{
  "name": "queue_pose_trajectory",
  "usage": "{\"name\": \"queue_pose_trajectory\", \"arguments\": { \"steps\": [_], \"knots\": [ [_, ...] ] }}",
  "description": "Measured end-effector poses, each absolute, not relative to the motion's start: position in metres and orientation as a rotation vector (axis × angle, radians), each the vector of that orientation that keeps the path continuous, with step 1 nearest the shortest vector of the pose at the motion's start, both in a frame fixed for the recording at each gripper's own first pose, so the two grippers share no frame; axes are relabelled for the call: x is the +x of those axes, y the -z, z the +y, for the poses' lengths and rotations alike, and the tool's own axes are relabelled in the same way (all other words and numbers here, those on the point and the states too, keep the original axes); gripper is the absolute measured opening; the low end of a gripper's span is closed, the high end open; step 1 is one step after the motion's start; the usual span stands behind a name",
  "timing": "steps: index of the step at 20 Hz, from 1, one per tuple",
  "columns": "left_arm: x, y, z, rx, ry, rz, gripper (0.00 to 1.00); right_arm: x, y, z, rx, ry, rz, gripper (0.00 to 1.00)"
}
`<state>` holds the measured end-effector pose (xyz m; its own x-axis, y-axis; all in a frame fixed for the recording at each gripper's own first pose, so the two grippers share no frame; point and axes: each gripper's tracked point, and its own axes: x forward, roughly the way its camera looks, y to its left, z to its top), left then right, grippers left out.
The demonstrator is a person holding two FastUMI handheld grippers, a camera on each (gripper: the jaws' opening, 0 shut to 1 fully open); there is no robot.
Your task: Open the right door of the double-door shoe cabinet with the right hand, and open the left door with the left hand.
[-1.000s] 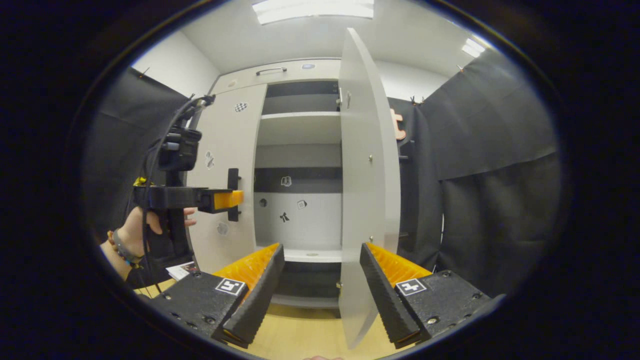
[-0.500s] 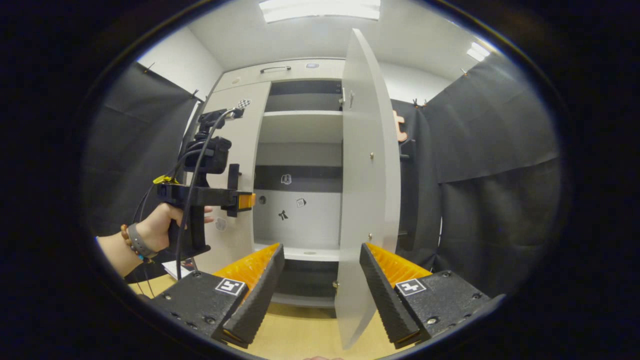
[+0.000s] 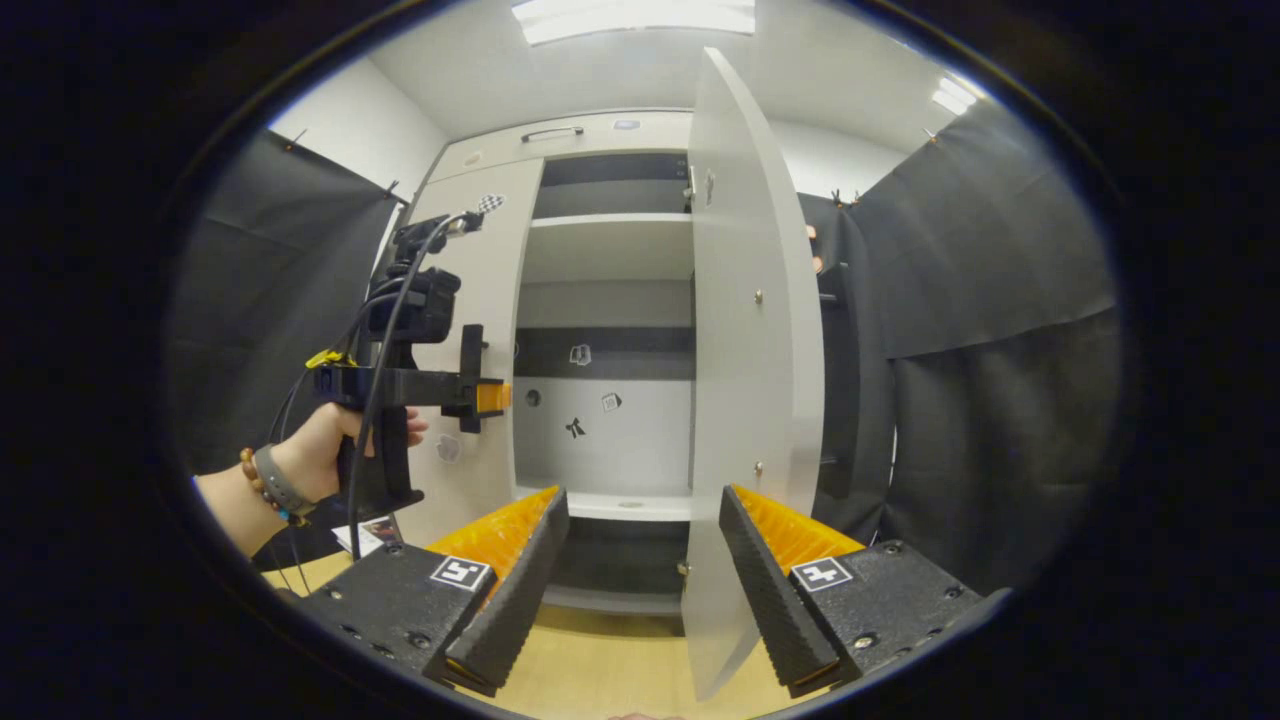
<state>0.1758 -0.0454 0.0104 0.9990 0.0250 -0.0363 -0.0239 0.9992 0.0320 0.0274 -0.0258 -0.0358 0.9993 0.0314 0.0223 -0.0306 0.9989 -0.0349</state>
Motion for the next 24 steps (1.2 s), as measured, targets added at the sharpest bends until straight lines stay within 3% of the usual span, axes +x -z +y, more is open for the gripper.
{"name": "queue_pose_trajectory", "arguments": {
  "steps": [2, 3, 6, 7, 8, 10, 12, 24],
  "knots": [
    [0.171, -0.01, -0.039, 0.017, -0.049, 0.034, 0.8, 0.025, 0.036, -0.026, -0.039, -0.031, -0.027, 0.94],
    [0.176, -0.01, -0.039, 0.004, -0.045, 0.031, 0.65, 0.024, 0.036, -0.027, -0.04, -0.031, -0.028, 0.94],
    [0.179, -0.01, -0.047, 0.01, -0.03, 0.032, 0.41, 0.02, 0.037, -0.027, -0.041, -0.037, -0.029, 0.94],
    [0.174, -0.01, -0.047, 0.027, -0.041, 0.028, 0.24, 0.018, 0.037, -0.028, -0.043, -0.036, -0.032, 0.94],
    [0.173, -0.01, -0.046, 0.035, -0.04, 0.018, 0.24, 0.016, 0.036, -0.029, -0.046, -0.033, -0.038, 0.94],
    [0.176, -0.011, -0.047, 0.022, -0.031, 0.0, 0.13, 0.015, 0.036, -0.032, -0.046, -0.032, -0.046, 0.94],
    [0.176, -0.01, -0.047, 0.045, -0.029, 0.008, 0.07, 0.012, 0.036, -0.033, -0.04, -0.031, -0.043, 0.94],
    [0.14, -0.014, -0.048, 0.04, 0.012, 0.017, 0.07, -0.006, 0.038, -0.026, -0.04, -0.045, -0.035, 0.94]
  ]
}}
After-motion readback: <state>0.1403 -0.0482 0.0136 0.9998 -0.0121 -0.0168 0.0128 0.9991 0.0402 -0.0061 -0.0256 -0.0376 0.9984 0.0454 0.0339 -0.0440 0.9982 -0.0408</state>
